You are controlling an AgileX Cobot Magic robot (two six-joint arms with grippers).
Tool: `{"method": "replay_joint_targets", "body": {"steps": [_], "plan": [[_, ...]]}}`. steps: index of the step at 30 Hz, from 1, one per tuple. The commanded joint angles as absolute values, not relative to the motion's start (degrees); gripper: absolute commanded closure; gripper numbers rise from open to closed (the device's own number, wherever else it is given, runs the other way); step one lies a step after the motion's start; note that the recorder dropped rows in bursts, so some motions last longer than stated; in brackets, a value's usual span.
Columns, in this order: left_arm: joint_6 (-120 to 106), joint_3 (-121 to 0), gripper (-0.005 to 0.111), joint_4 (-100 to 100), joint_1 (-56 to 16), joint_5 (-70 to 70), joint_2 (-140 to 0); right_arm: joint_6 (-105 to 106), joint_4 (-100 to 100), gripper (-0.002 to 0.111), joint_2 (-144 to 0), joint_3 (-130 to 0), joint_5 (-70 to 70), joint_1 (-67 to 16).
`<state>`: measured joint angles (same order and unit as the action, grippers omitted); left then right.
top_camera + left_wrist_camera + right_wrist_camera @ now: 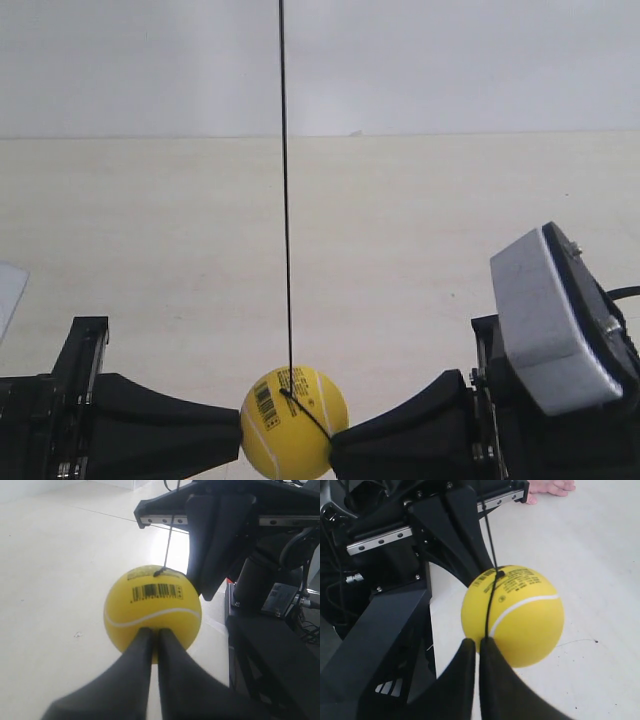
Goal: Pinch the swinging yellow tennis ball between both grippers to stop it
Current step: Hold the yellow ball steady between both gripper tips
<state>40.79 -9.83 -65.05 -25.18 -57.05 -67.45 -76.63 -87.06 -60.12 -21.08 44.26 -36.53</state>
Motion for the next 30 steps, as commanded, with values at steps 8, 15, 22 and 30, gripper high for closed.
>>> {"method": "replay_joint_targets", "body": {"steps": [8,15,22,30], "plan": [[41.1,-9.9,0.102,-65.4,-25.4,-57.5,-67.4,-76.1,-86.4,0.108,-60.1,-21.3,44.1,-36.6],[41.1,-9.9,0.102,-65.4,-25.4,-57.5,-67.4,-76.0,-85.9,0.108,-60.1,-21.3,41.3,-36.6],[41.1,-9.9,0.102,-65.4,-25.4,-57.9,-67.4,-75.4,-84.5,0.108,-60.1,-21.3,41.0,-36.6],[41.1,-9.9,0.102,-65.1,-25.4,-58.2,-67.4,-75.0,-84.3,0.108,-60.1,-21.3,41.8,-36.6]]}}
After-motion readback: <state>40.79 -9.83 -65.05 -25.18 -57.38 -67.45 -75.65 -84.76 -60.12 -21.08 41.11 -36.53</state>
